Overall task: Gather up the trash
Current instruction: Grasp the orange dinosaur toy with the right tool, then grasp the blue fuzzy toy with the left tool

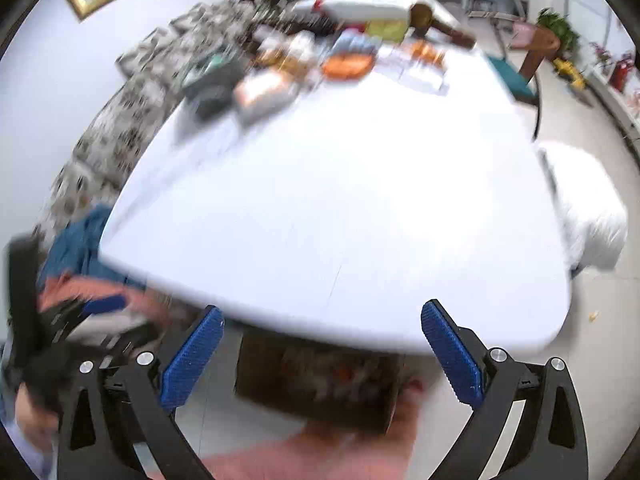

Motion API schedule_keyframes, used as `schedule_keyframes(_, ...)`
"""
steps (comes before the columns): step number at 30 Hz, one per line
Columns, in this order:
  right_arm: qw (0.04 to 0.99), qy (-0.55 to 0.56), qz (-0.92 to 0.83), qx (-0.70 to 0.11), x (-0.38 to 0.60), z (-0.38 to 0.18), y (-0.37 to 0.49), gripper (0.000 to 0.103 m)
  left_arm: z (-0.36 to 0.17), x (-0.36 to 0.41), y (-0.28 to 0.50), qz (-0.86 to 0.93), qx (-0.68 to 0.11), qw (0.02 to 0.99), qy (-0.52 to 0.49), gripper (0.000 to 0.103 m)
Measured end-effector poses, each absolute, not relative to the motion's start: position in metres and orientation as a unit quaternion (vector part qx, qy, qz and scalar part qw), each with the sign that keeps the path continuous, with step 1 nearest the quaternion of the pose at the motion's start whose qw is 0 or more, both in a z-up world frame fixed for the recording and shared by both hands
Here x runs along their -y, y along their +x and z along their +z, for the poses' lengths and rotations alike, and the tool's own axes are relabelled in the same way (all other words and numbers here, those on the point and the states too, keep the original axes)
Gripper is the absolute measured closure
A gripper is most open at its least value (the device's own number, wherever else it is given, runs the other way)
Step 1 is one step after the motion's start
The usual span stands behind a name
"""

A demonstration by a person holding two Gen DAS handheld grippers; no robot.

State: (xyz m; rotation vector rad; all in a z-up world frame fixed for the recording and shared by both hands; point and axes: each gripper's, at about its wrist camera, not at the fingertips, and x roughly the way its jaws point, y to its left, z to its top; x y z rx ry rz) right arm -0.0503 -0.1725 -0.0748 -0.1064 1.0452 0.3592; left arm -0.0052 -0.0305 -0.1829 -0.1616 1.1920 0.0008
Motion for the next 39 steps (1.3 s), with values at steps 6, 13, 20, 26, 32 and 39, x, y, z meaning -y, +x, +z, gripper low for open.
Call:
schedule_keyframes(6,0.872,-0.053,0.17,-0.455,0.18,-0.065,0.082,0.01,-0.168,0.037,0.038,0.043,-0.534,0.841,-0.078,0.012)
schedule_keyframes(13,0.876,-0.034,0.158,-0.454,0.216,-0.084,0.272,0.013,-0.184,0.068,0.083,0.09,-0.573,0.804,-0.128,0.012)
schedule_keyframes(20,0.855,-0.071,0.181,-0.482,0.206,-0.113,0.406,0.022,-0.189,0.104,0.149,0.115,-0.582,0.789,-0.163,0.012)
schedule_keyframes(26,0.83,-0.103,0.24,-0.494,0.191,-0.132,0.431,0.039,-0.187,0.118,0.212,0.118,-0.582,0.78,-0.198,0.012)
schedule_keyframes(32,0.833,-0.1,0.265,-0.476,0.202,-0.113,0.431,0.048,-0.176,0.118,0.296,0.118,-0.546,0.812,-0.168,0.012)
schedule_keyframes(39,0.834,-0.093,0.298,-0.454,0.224,-0.077,0.414,0.048,-0.196,0.112,0.42,0.105,-0.511,0.847,-0.103,0.012)
